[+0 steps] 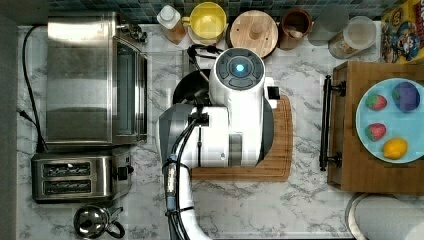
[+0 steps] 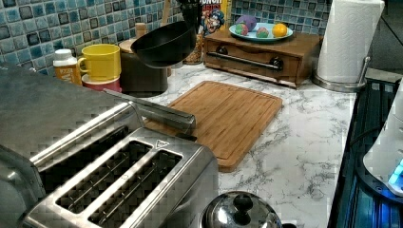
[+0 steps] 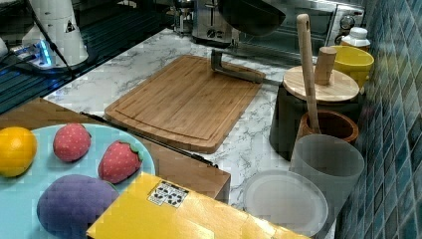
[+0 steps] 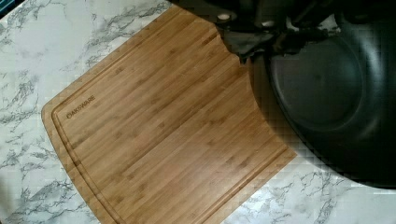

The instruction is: Put the bowl on the board.

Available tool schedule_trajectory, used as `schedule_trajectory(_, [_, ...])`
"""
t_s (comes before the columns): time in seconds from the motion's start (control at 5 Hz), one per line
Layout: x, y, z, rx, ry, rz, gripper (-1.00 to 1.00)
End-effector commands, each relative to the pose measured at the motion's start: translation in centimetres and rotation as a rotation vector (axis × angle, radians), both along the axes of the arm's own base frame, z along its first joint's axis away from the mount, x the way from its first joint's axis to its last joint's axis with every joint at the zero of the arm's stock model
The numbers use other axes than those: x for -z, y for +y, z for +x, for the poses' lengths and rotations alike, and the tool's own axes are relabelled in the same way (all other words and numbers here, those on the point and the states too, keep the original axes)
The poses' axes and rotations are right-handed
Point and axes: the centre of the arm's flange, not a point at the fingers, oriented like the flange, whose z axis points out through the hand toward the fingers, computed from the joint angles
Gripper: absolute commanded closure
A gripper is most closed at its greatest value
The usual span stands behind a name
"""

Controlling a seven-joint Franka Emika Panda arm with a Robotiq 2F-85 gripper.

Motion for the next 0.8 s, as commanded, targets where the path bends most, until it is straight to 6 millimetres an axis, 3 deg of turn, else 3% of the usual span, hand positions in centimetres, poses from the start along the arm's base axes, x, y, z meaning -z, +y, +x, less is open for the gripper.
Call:
schedule_trajectory(0.2, [0.1,-1.0,-0.4,0.02,-0.042,0.019,1.0])
schedule_trajectory(0.4, [1.0,-4.7,-2.2,0.113,-0.102,0.065,1.0])
schedule_trajectory(0.8, [5.2,-11.6,-5.5,0.288,-0.107,0.069,1.0])
